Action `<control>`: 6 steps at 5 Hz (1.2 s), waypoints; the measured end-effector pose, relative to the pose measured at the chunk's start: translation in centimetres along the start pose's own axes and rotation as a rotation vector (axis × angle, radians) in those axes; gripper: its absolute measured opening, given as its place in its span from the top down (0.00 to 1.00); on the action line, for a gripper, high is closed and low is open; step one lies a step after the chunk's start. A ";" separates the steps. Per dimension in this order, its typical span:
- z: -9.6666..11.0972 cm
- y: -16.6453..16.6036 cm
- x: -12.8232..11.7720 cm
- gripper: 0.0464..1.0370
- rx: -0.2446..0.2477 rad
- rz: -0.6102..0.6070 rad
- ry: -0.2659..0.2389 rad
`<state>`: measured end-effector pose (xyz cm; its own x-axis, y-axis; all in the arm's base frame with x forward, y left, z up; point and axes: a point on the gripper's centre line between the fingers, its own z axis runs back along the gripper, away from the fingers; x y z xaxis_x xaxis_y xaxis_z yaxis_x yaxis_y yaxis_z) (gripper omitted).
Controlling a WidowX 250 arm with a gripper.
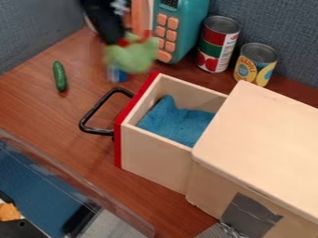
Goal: Put green toy in the drawer
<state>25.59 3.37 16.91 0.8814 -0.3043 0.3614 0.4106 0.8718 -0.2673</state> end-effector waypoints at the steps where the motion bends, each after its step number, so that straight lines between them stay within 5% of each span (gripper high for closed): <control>1: -2.6 -1.6 2.0 0.96 -0.011 -0.043 0.012; 3: -9.2 -3.9 3.8 0.96 0.016 -0.090 0.052; 4: -10.7 -3.9 3.2 0.94 0.060 -0.119 0.071; 5: -10.6 -3.4 2.1 0.75 0.122 -0.170 0.111; 6: -8.4 -2.9 1.7 0.43 0.180 -0.215 0.095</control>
<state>27.83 -2.93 10.76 0.8002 -0.5166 0.3046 0.5496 0.8350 -0.0275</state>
